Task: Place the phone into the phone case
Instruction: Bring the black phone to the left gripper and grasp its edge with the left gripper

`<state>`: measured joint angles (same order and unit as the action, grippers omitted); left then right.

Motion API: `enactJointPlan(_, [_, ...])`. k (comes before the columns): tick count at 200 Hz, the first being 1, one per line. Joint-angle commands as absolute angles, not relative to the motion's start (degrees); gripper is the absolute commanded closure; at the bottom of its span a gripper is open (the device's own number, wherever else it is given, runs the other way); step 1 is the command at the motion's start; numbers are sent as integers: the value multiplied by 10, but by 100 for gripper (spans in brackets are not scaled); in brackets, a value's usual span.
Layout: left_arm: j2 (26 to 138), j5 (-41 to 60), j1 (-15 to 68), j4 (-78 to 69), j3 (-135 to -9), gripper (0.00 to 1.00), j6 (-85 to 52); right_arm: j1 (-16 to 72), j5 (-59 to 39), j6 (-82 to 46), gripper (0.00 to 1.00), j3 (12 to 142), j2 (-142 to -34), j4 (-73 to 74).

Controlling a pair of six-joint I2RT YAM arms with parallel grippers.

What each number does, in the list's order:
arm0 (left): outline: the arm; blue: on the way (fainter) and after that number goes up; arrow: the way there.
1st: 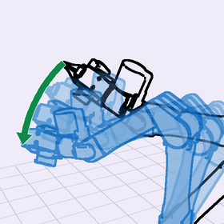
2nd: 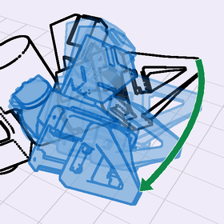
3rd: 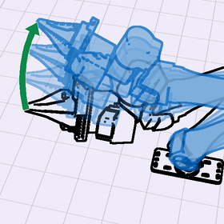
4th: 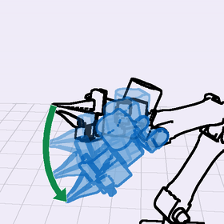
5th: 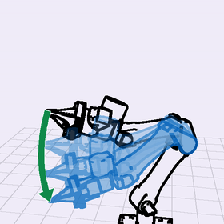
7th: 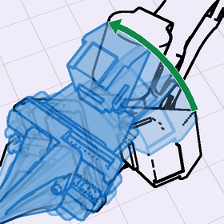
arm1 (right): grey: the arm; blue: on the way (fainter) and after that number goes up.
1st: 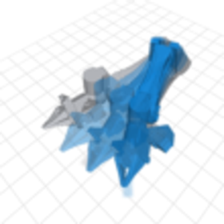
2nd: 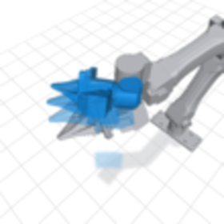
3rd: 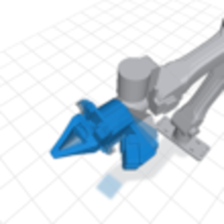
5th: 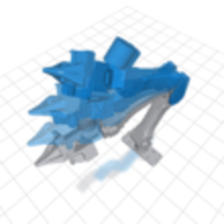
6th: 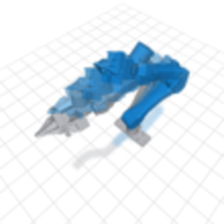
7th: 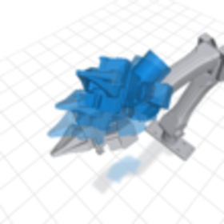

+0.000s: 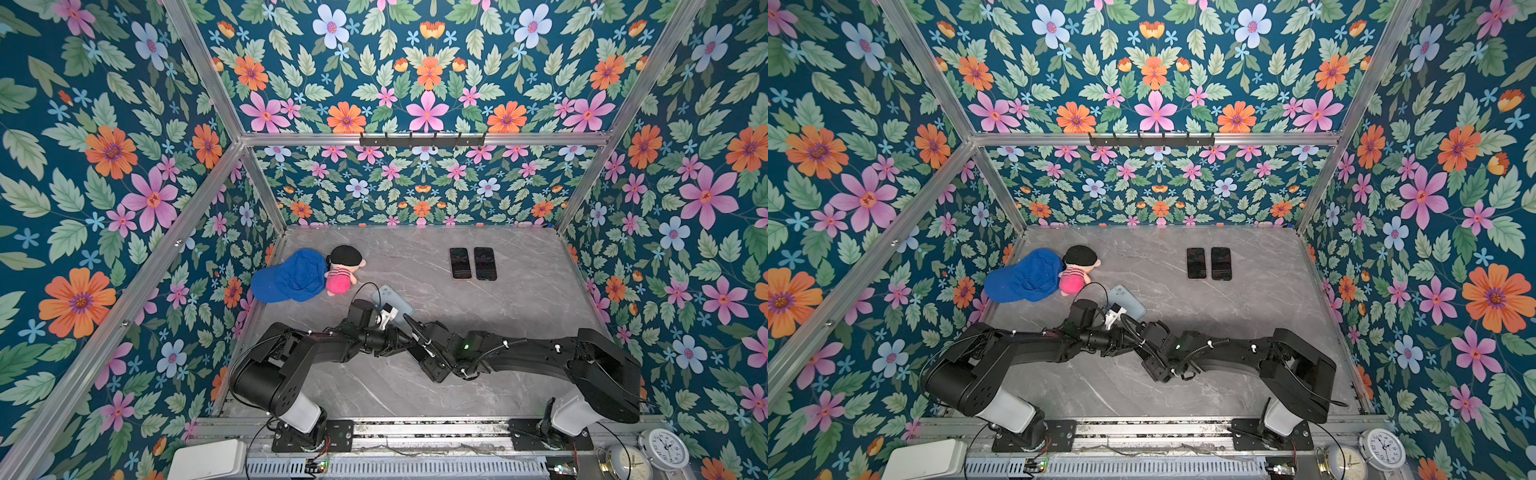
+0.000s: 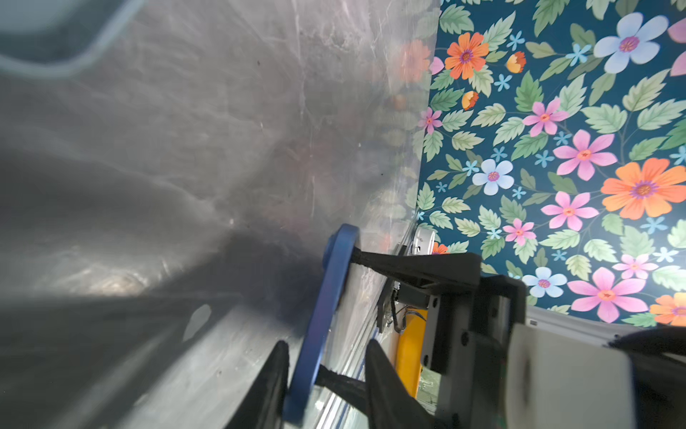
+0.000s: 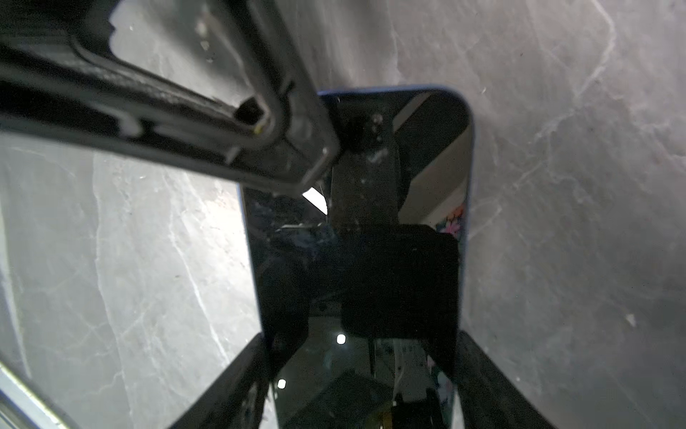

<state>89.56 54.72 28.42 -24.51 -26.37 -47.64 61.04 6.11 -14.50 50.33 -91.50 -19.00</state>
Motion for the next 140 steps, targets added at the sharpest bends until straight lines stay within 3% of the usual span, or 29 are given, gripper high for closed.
enactJointPlan(1, [891, 556, 284, -275, -261, 69, -481, 611, 65, -143, 40, 508, -920, -178])
enactJointPlan(82, [897, 555, 284, -279, -260, 84, -483, 611, 63, -137, 37, 510, -927, -177])
enactJointPlan(119, [899, 555, 284, -279, -259, 87, -484, 611, 35, -130, 19, 510, -925, -179])
enactJointPlan(140, [887, 556, 284, -262, -260, 88, -478, 610, 26, -132, 15, 512, -920, -187])
